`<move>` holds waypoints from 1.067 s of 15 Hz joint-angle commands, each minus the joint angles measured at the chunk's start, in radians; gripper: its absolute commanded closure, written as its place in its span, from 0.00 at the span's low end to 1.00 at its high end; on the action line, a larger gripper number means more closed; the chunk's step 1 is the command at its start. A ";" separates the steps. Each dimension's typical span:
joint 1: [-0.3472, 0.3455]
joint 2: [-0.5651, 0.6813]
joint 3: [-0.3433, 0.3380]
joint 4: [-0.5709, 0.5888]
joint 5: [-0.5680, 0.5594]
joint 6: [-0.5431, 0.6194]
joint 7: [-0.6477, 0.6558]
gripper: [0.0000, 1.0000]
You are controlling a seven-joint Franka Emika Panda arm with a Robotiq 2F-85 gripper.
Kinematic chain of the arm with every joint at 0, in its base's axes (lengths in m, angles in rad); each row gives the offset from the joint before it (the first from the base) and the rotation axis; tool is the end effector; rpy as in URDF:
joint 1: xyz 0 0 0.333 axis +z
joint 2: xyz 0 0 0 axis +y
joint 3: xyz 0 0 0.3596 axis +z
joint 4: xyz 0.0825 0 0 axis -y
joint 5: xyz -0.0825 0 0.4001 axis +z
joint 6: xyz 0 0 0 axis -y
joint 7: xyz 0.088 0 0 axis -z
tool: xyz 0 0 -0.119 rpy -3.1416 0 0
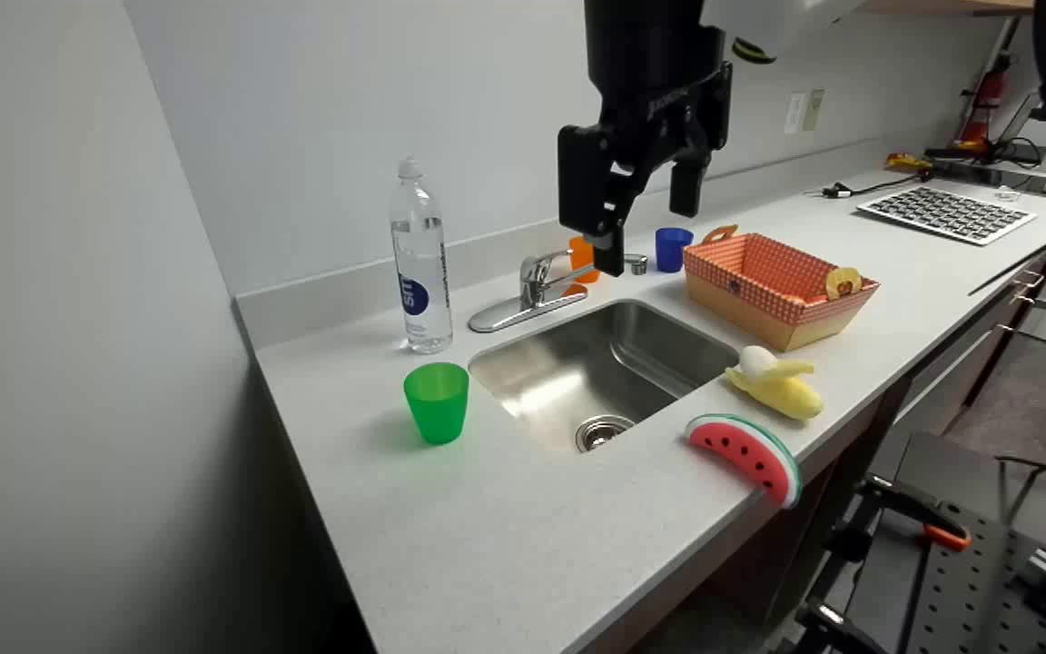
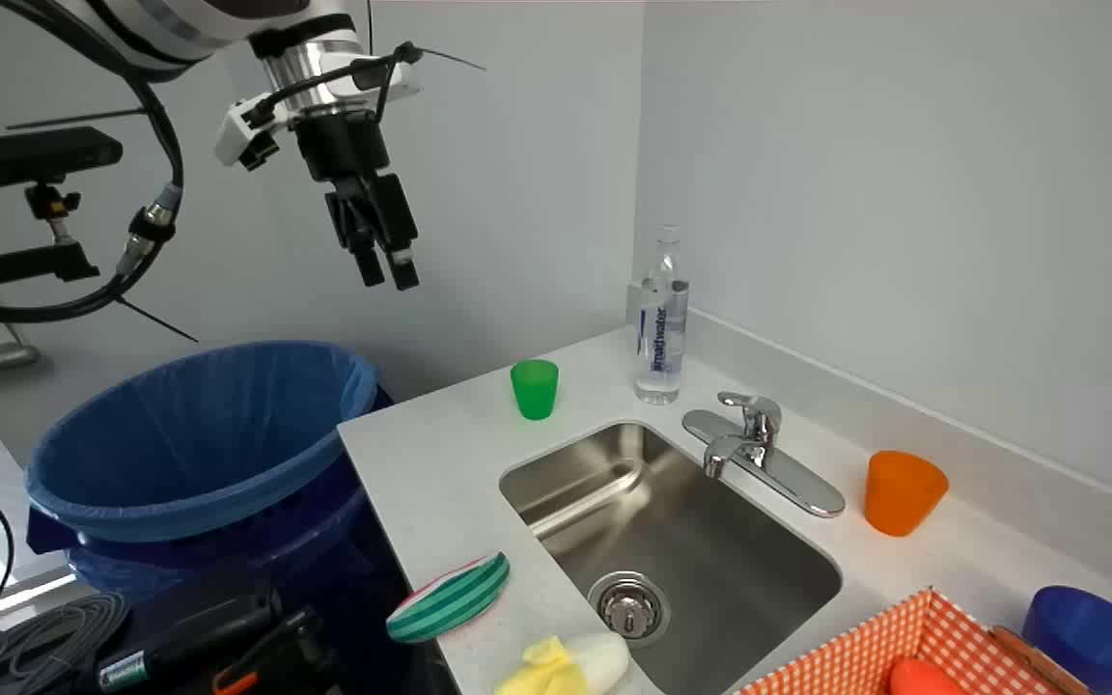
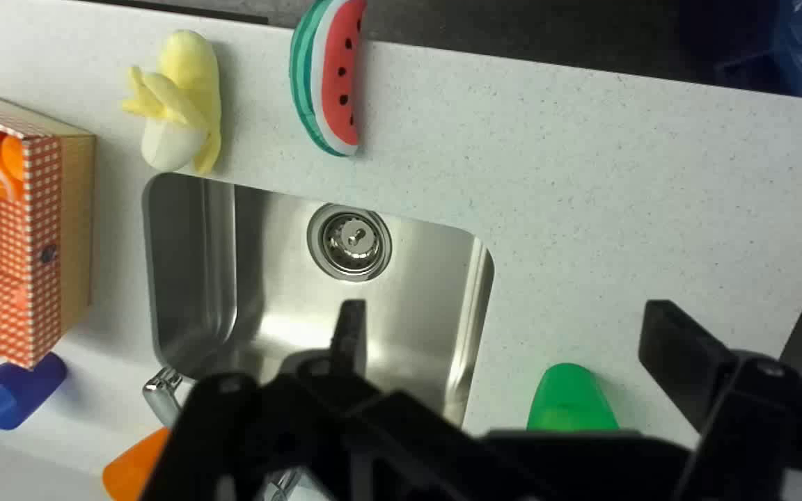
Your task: Pick up the plush watermelon and put it in the vegetable rag
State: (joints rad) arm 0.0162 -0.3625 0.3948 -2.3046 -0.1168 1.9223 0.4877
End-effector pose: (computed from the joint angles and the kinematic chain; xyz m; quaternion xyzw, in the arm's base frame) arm 0.4048 0.1796 0.4984 0.9917 -0.0299 0.0300 0.1211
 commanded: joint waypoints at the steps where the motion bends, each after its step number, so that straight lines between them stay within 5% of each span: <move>1: 0.041 0.007 -0.037 0.002 -0.015 -0.004 0.012 0.00; 16: 0.050 0.000 -0.061 -0.023 -0.013 0.004 0.021 0.00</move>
State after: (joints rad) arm 0.0367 -0.3594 0.3630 -2.3109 -0.1168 1.9223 0.4878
